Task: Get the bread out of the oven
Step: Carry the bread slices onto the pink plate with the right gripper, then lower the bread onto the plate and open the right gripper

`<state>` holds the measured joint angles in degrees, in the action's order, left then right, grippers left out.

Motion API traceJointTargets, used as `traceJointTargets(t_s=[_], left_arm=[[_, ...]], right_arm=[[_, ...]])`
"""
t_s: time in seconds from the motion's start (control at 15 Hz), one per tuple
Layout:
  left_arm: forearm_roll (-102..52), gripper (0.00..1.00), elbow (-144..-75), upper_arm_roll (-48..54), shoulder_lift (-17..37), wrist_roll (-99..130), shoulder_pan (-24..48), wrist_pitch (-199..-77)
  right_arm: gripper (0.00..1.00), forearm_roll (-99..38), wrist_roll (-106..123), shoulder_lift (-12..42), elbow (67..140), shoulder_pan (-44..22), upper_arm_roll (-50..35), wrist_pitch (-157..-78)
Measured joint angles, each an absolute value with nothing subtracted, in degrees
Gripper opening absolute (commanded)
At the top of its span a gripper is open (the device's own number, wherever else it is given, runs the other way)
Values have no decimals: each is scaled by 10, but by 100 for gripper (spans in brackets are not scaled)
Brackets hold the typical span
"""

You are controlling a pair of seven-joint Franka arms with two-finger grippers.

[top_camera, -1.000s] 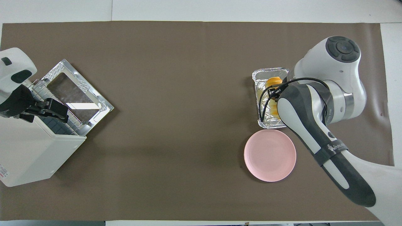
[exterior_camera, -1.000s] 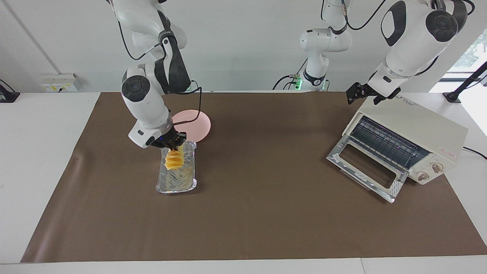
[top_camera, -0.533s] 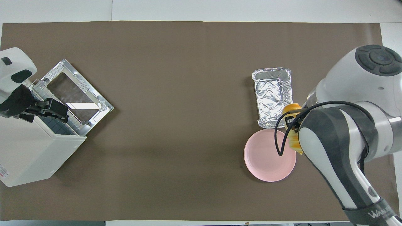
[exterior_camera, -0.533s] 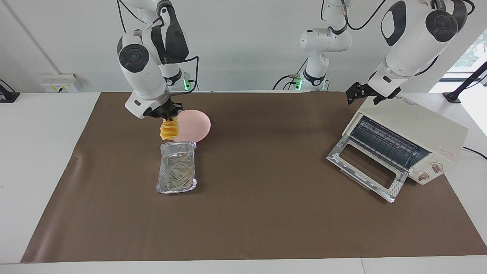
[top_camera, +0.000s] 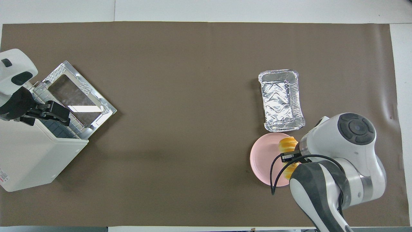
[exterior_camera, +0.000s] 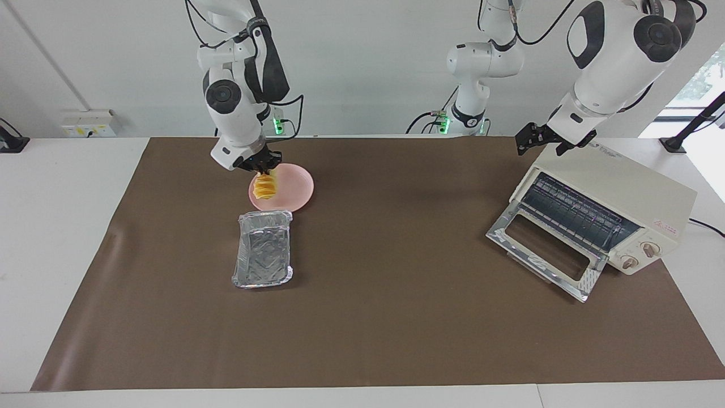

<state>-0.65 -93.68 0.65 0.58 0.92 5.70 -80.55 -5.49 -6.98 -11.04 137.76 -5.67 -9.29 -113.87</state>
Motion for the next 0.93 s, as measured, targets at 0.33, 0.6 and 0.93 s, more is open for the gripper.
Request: traceJointTargets(t_s=[0.33, 0.6, 0.93], left_arm=[[-7, 100, -937, 7, 6, 9, 57, -805], [-7, 100, -937, 7, 6, 9, 57, -805], [-7, 100, -937, 7, 6, 9, 57, -805]], right_arm=[[0, -55, -88, -101, 1393, -81, -93, -1195], [0, -55, -88, -86, 1419, -83, -94, -1247], [53, -55, -100, -82, 1424, -97, -94, -1264]])
